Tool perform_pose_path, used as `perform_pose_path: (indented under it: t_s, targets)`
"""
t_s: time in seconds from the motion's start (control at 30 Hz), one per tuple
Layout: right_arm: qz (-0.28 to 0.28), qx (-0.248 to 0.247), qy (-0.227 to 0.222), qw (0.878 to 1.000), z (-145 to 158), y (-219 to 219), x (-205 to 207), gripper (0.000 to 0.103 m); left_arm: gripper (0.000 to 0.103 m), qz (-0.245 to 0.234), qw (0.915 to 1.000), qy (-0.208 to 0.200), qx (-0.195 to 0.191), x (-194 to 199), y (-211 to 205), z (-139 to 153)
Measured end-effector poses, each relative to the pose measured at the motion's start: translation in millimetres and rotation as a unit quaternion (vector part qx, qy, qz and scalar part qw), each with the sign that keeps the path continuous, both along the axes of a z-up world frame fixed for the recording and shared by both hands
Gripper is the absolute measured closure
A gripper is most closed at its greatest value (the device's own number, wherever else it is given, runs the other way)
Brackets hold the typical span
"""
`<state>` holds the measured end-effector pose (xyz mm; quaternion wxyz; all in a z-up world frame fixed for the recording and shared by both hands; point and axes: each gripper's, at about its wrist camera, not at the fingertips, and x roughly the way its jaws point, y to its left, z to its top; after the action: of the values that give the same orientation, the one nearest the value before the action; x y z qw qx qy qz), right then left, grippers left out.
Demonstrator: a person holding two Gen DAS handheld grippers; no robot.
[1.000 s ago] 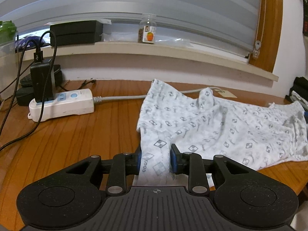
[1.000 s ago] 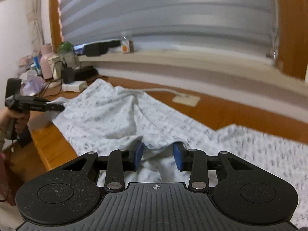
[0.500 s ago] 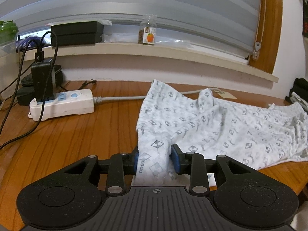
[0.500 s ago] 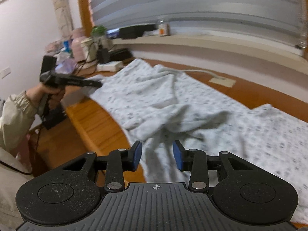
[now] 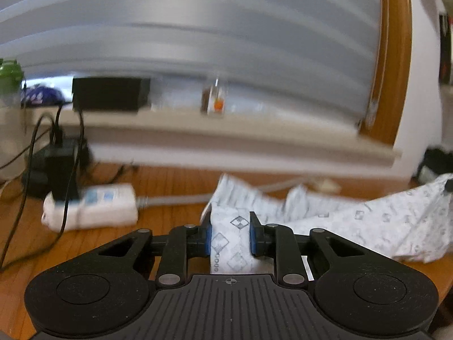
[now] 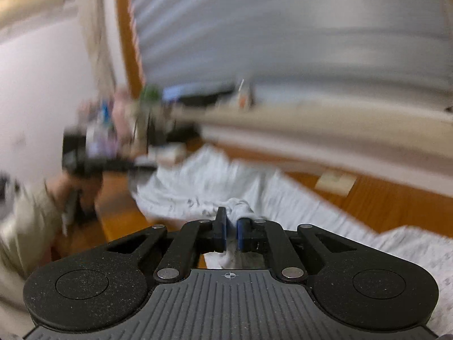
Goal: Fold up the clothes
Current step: 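Open both grippers and release the garment onto the desk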
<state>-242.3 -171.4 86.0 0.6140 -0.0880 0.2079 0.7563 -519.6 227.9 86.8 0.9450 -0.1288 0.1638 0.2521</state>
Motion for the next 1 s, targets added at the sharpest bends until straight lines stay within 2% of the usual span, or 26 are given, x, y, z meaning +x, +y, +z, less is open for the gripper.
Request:
perform_pose_path:
  t_s: [0.07, 0.2, 0.3, 0.47, 0.53, 0.6, 0.67, 0.73, 0.8, 0.9, 1.0]
  targets:
    - [-0.009, 0.018, 0.022, 1.000, 14.6, -6.3, 14.5, 0.094, 0.078, 0.003, 0.9999, -0.010, 0.003, 1.1, 3.2, 9.6]
    - [0.007, 0.008, 0.037, 0.999, 15.6, -10.5, 16.9, 0.094, 0.078, 0.009, 0.9999, 0.002, 0.011, -2.7, 4.1, 15.7]
    - [0.032, -0.009, 0.043, 0.998, 6.1, -11.1, 4.7, 0.094, 0.078, 0.001, 0.9993, 0.036, 0.009, -17.8, 0.5, 8.9]
    - [0.086, -0.062, 0.056, 0.993, -20.2, -8.4, -32.1, 0.094, 0.078, -0.013, 0.9949, 0.100, -0.006, -46.4, -5.7, -13.3]
    - [0.104, -0.090, 0.055, 0.989, -31.5, -8.5, -44.7, 0.094, 0.078, -0.011, 0.9929, 0.116, -0.020, -58.7, -6.3, -25.6]
    - [0.109, -0.111, 0.050, 0.987, -38.3, -9.6, -52.2, 0.088, 0.074, -0.007, 0.9925, 0.118, -0.031, -68.5, -5.2, -31.1]
    - [0.105, -0.120, 0.046, 0.986, -39.5, -12.9, -51.7, 0.088, 0.068, 0.003, 0.9936, 0.108, -0.032, -78.3, -3.4, -28.9]
    - [0.095, -0.122, 0.038, 0.987, -35.4, -19.8, -46.5, 0.081, 0.062, 0.014, 0.9947, 0.097, -0.032, -88.2, -1.5, -25.9]
    - [0.078, -0.119, 0.024, 0.990, -28.3, -30.7, -37.8, 0.074, 0.060, 0.024, 0.9954, 0.090, -0.018, -87.5, 0.1, -19.9]
    - [0.042, -0.103, 0.001, 0.994, -17.9, -44.1, -18.7, 0.069, 0.056, 0.019, 0.9963, 0.083, -0.002, -70.9, 5.9, -12.0]
    - [-0.011, -0.081, -0.045, 0.996, -14.2, -46.3, 0.3, 0.064, 0.049, -0.006, 0.9966, 0.082, -0.003, -36.7, 20.2, -8.4]
